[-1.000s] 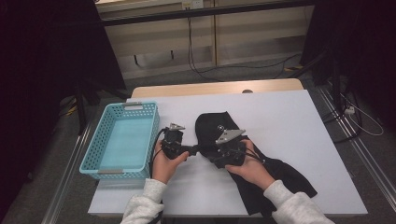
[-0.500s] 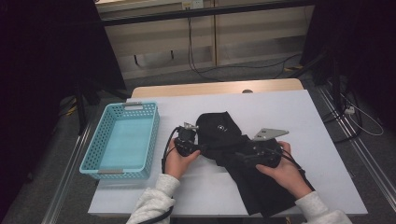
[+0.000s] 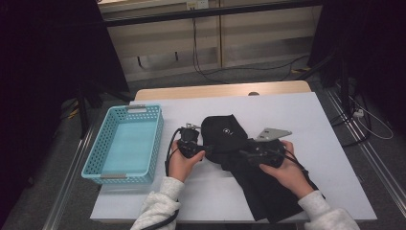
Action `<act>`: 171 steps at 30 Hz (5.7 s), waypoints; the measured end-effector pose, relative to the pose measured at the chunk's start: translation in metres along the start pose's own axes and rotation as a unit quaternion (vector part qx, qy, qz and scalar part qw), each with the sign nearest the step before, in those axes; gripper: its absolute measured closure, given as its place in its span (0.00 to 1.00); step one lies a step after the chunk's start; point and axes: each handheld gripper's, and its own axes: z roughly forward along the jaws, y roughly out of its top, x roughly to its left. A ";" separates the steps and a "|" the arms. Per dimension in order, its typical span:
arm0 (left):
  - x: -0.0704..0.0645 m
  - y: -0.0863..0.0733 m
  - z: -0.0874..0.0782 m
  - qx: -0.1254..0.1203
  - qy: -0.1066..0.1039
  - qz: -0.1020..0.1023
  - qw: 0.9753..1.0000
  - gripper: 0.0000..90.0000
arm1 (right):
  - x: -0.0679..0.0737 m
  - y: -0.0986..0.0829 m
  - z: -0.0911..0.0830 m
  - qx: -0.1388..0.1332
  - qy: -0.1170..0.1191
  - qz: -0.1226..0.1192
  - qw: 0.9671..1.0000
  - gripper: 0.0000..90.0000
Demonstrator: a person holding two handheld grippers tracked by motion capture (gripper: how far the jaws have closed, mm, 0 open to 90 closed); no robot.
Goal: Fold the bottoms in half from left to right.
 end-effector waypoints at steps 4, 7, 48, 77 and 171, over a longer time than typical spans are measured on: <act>0.003 -0.003 -0.007 -0.001 0.007 0.012 1.000 0.17 | 0.008 0.015 0.025 0.017 0.009 -0.035 0.999 0.59; 0.006 -0.005 -0.010 -0.002 0.010 0.012 1.000 0.17 | 0.013 0.020 0.043 0.035 0.015 -0.048 0.998 0.60; 0.019 -0.003 0.006 0.003 0.015 0.001 1.000 0.22 | -0.056 0.036 0.046 0.005 -0.041 0.088 0.995 0.55; 0.050 0.035 0.004 -0.008 0.022 -0.083 0.996 0.94 | -0.050 -0.056 -0.048 0.022 -0.041 0.100 0.994 0.42; 0.026 0.001 -0.012 -0.042 0.042 -0.019 0.998 0.24 | -0.080 -0.100 -0.095 0.117 -0.028 0.142 0.983 0.98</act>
